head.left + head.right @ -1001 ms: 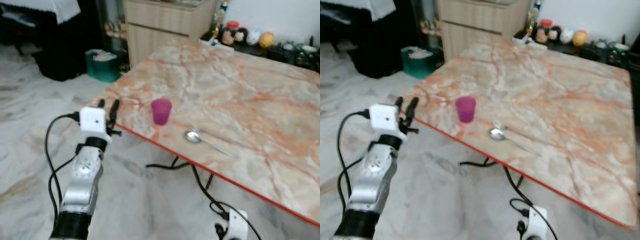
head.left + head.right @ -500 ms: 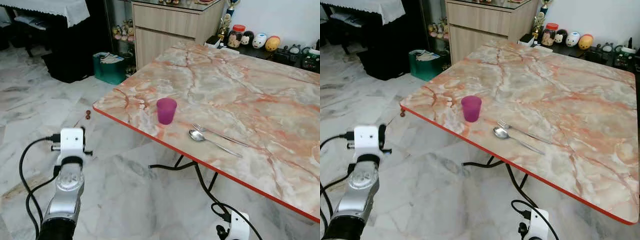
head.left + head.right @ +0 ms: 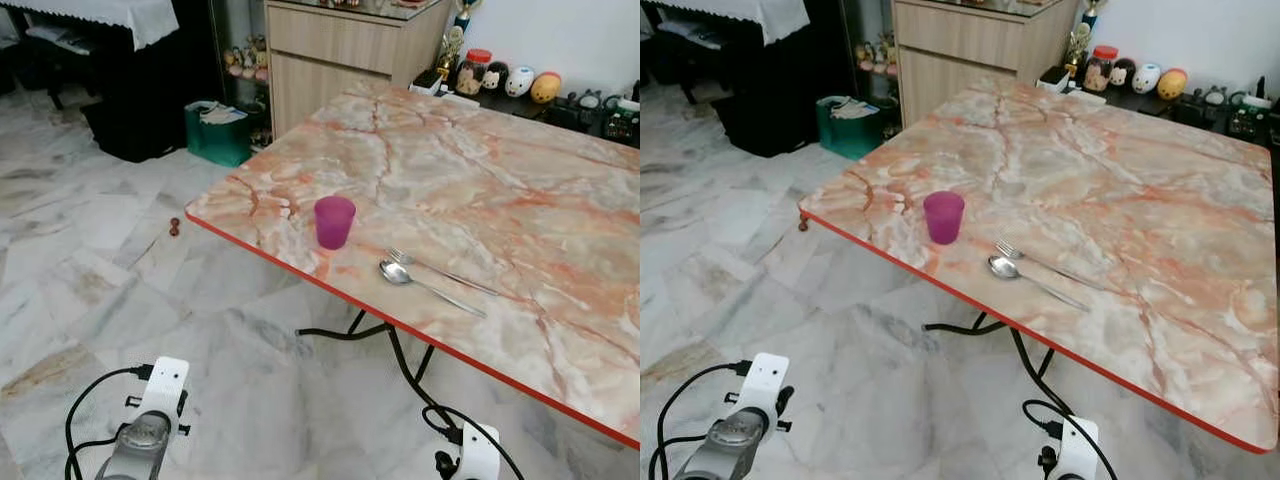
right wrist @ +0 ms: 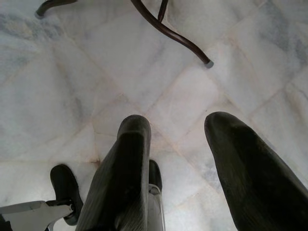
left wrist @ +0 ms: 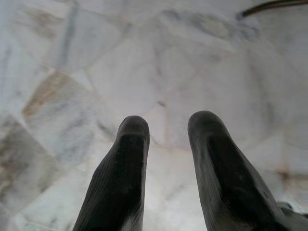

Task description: Setting the table

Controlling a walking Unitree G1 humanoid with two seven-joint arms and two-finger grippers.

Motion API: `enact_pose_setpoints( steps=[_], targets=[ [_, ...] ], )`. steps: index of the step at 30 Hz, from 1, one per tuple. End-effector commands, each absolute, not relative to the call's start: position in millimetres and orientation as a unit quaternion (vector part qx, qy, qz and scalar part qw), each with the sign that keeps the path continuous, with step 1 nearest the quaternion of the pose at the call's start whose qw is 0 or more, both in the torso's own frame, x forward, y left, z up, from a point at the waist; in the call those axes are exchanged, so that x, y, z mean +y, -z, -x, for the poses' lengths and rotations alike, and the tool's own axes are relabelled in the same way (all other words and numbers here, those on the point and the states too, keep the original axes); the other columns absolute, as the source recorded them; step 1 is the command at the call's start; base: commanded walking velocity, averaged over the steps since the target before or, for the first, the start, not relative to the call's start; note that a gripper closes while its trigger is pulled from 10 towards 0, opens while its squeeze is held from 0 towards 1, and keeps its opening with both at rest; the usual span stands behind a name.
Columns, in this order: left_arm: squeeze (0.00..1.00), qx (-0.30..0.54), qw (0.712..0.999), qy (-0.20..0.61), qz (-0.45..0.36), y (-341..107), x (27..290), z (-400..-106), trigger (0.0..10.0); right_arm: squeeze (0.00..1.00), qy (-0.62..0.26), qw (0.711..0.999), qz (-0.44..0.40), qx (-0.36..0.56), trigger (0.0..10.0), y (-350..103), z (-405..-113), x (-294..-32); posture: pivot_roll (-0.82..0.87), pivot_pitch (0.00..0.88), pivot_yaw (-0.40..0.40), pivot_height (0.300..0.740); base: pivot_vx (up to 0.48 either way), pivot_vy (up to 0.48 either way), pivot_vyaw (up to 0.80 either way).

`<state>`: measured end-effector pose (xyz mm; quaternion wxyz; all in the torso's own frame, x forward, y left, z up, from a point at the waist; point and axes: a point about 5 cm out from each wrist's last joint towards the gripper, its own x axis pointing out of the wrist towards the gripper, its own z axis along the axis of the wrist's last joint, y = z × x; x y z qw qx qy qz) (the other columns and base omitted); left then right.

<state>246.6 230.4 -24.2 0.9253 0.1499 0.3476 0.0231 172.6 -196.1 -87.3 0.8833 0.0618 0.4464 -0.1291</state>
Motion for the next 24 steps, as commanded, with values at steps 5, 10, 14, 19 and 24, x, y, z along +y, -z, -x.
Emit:
enact_pose_setpoints(
  steps=[5,10,14,19,24],
  targets=[
    [0.00,0.368,0.924,0.030,-0.095,41.9,202.6,-242.8,10.0,0.00,0.133,0.884,-0.072,0.443,10.0,87.3,-172.2,-196.3,0.08,0.000,-0.033,0.740,0.000,0.000,0.00],
    [0.00,0.369,0.928,0.015,-0.053,43.2,197.5,-245.1,10.0,0.00,0.136,0.883,-0.073,0.443,10.0,87.7,-171.6,-195.3,0.07,0.000,-0.028,0.740,0.000,0.000,0.00],
    [0.00,0.356,0.933,0.010,-0.042,42.1,195.2,-246.9,10.0,0.00,0.137,0.882,-0.075,0.444,10.0,88.0,-171.1,-194.8,0.07,0.000,-0.023,0.740,0.000,0.000,0.00],
    [0.00,0.362,0.931,0.011,-0.034,46.8,193.6,-241.4,10.0,0.00,0.138,0.882,-0.077,0.444,10.0,88.4,-170.3,-194.2,0.06,0.000,-0.015,0.740,0.000,0.000,0.00],
    [0.00,0.375,0.926,0.004,-0.028,53.8,196.4,-230.9,10.0,0.00,0.137,0.881,-0.080,0.445,10.0,89.2,-169.0,-192.1,0.06,0.000,-0.011,0.740,0.000,0.000,0.00]
  ],
)
